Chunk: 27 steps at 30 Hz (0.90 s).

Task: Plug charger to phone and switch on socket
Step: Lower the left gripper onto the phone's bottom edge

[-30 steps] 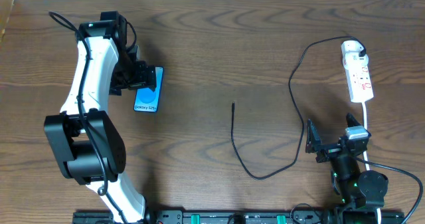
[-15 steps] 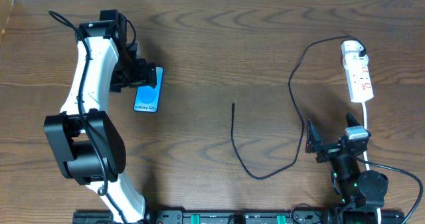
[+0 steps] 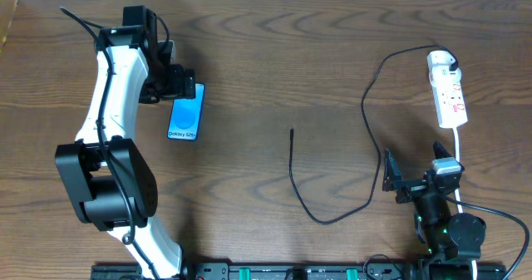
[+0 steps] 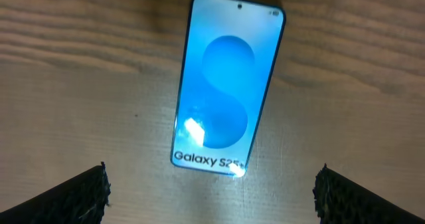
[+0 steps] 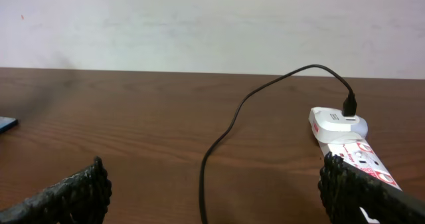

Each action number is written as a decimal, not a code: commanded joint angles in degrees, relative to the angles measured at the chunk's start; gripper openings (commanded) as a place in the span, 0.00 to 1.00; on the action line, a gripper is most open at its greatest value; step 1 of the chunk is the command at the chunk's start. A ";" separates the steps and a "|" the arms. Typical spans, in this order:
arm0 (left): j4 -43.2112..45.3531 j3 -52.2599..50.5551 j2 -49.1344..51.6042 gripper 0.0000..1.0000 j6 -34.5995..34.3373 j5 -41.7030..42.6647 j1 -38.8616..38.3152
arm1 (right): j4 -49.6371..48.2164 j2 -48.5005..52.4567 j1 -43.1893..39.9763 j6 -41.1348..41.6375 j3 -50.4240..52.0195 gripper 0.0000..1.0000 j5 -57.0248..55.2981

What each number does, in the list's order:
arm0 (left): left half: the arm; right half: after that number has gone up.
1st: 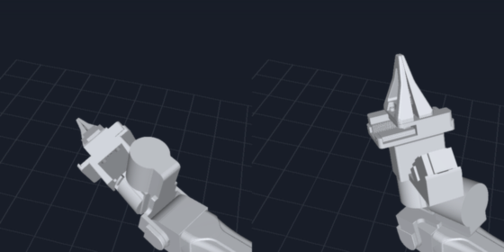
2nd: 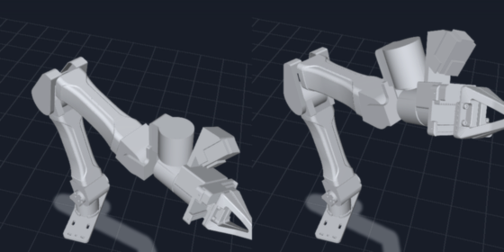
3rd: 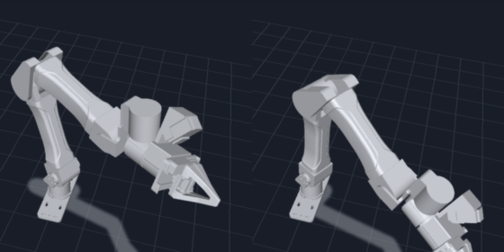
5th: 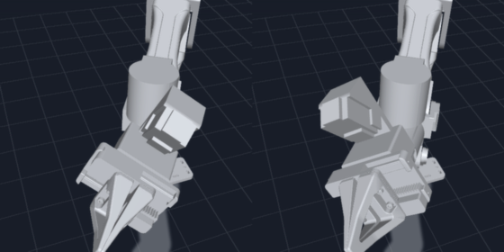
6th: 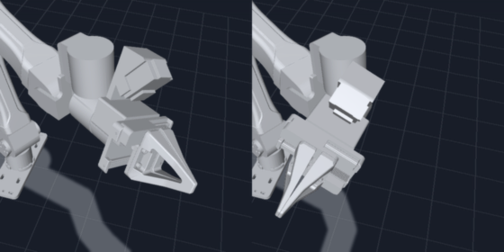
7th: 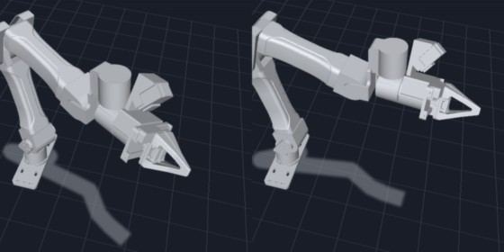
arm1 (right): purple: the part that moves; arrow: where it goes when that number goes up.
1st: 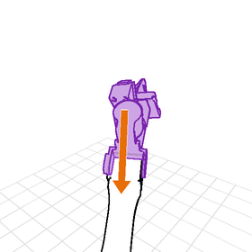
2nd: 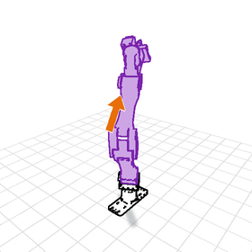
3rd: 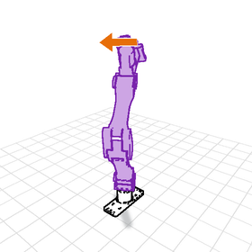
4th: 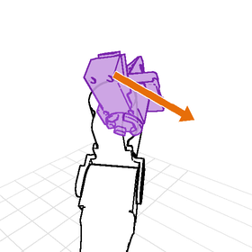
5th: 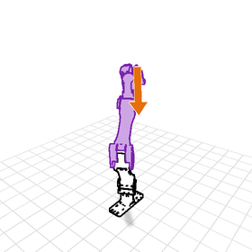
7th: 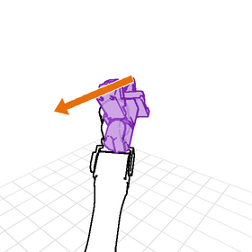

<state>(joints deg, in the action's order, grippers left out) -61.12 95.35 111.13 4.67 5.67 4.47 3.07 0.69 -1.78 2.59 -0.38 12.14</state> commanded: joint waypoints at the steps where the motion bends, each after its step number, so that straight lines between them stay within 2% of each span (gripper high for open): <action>1: 0.63 -0.81 0.55 0.98 0.87 -0.31 0.22 | 0.31 -0.39 0.74 0.13 0.07 0.99 -0.22; 11: 2.36 -1.51 1.75 0.98 0.68 -0.26 0.22 | 0.31 -0.42 0.74 0.13 0.07 0.99 -0.20; 19: 2.47 -1.51 6.73 0.98 0.66 0.13 0.22 | 0.31 -0.42 0.74 0.13 0.07 0.99 -0.22; 27: 6.23 -1.51 10.19 0.98 0.66 0.35 0.24 | 0.31 -0.42 0.74 0.13 0.07 0.99 -0.20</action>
<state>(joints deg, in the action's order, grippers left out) -55.16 94.30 120.73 4.78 5.72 4.47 3.05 0.69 -1.78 2.57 -0.38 12.14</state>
